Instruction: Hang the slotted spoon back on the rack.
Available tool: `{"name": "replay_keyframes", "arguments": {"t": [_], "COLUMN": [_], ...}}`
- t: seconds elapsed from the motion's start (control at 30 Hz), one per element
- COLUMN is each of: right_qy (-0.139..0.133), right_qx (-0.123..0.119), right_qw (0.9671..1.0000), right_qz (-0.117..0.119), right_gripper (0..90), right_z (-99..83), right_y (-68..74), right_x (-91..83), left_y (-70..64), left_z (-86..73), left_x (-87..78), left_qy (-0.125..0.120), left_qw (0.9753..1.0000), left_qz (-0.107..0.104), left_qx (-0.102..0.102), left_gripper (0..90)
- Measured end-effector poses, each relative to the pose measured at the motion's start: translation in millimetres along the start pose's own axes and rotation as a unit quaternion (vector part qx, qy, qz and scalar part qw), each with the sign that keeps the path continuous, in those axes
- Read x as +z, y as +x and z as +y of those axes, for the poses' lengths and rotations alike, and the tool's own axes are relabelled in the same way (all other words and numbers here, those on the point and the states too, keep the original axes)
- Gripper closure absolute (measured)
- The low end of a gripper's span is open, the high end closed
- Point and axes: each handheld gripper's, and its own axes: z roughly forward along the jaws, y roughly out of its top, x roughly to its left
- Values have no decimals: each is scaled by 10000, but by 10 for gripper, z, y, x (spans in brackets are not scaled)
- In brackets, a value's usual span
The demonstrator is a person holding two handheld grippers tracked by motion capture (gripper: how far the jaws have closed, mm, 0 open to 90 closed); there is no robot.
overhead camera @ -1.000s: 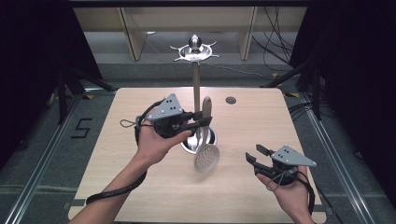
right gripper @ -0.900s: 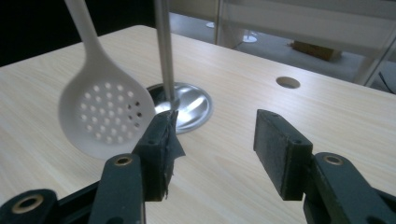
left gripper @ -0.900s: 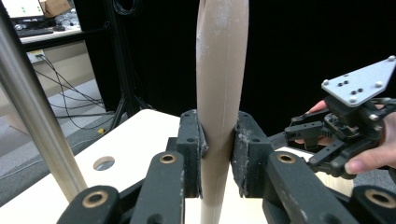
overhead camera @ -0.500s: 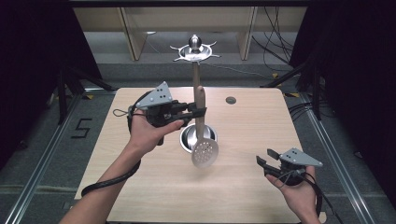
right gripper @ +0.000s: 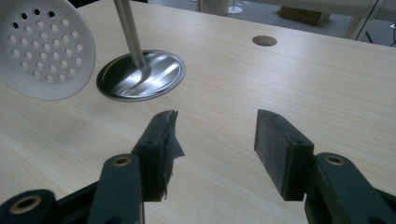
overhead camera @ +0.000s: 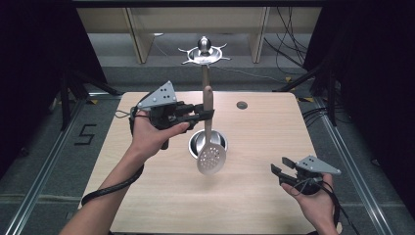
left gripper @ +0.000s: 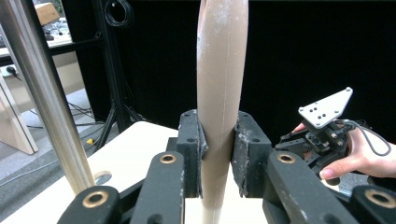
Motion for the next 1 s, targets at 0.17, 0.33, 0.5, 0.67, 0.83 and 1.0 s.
{"name": "replay_keyframes", "arguments": {"t": [0.17,0.33,0.5,0.67,0.83,1.0], "right_qy": [-2,86,25,46,172,77], "right_qx": [-5,46,-196,-178,48,-132], "right_qw": [10000,9999,9998,9998,9998,9999], "right_qz": [92,36,-1,-12,27,7], "right_gripper": [487,486,486,486,486,486], "right_z": [-10,-5,-2,1,-8,-9], "right_y": [-49,-62,-85,-93,-70,-105], "right_x": [53,55,58,64,74,87], "left_y": [43,57,73,102,155,172], "left_z": [-25,1,39,66,100,155], "left_x": [6,12,26,32,46,71], "left_qy": [21,27,8,34,60,64], "left_qw": [10000,10000,10000,9999,9999,9998], "left_qz": [-35,28,-65,-100,-121,-169], "left_qx": [-38,-7,-37,-48,-77,-73], "left_gripper": [740,741,741,740,741,740]}}
